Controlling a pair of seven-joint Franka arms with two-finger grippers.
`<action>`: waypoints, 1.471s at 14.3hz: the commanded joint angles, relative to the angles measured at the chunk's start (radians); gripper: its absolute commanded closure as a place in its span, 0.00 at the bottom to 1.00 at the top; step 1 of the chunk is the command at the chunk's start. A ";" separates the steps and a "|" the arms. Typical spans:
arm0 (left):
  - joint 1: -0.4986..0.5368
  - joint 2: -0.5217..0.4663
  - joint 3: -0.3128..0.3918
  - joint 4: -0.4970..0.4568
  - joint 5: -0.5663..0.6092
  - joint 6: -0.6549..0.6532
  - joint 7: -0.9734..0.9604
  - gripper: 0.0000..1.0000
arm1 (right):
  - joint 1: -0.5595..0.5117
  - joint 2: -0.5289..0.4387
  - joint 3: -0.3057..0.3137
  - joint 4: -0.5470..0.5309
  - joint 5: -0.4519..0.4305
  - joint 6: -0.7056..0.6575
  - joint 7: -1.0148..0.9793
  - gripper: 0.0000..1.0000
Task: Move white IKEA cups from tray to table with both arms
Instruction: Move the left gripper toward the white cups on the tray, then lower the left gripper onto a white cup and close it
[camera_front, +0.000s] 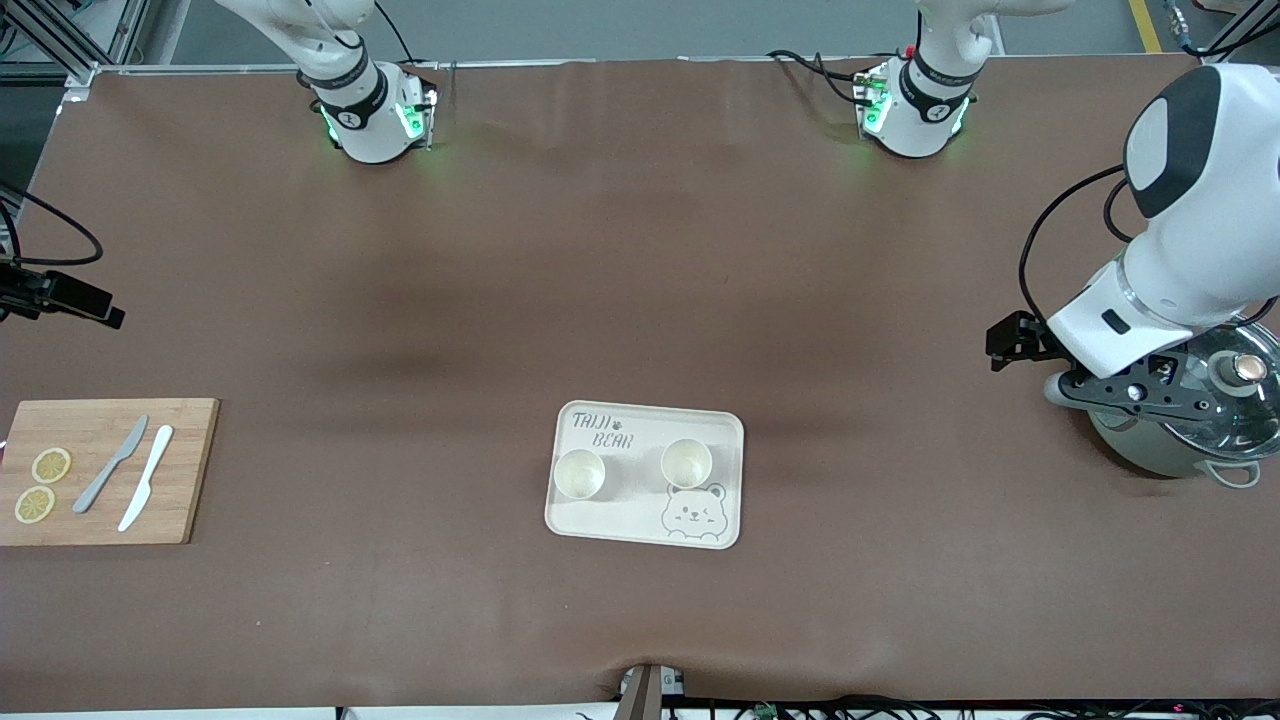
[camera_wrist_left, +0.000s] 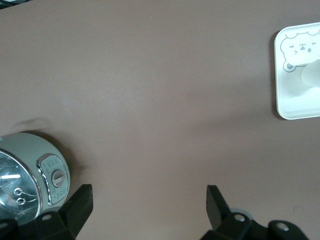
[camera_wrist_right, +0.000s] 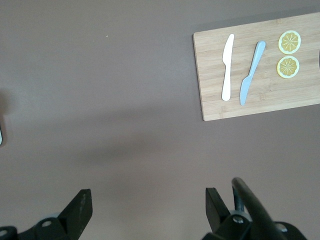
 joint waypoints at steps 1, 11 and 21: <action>-0.004 0.006 -0.006 0.008 0.036 0.015 -0.015 0.00 | -0.016 0.021 0.009 0.037 0.004 -0.007 -0.009 0.00; -0.089 0.315 0.002 0.223 -0.100 0.171 -0.082 0.00 | -0.018 0.029 0.009 0.042 0.004 -0.007 -0.018 0.00; -0.385 0.586 0.138 0.402 -0.102 0.331 -0.386 0.00 | -0.036 0.030 0.009 0.042 0.012 0.005 -0.067 0.00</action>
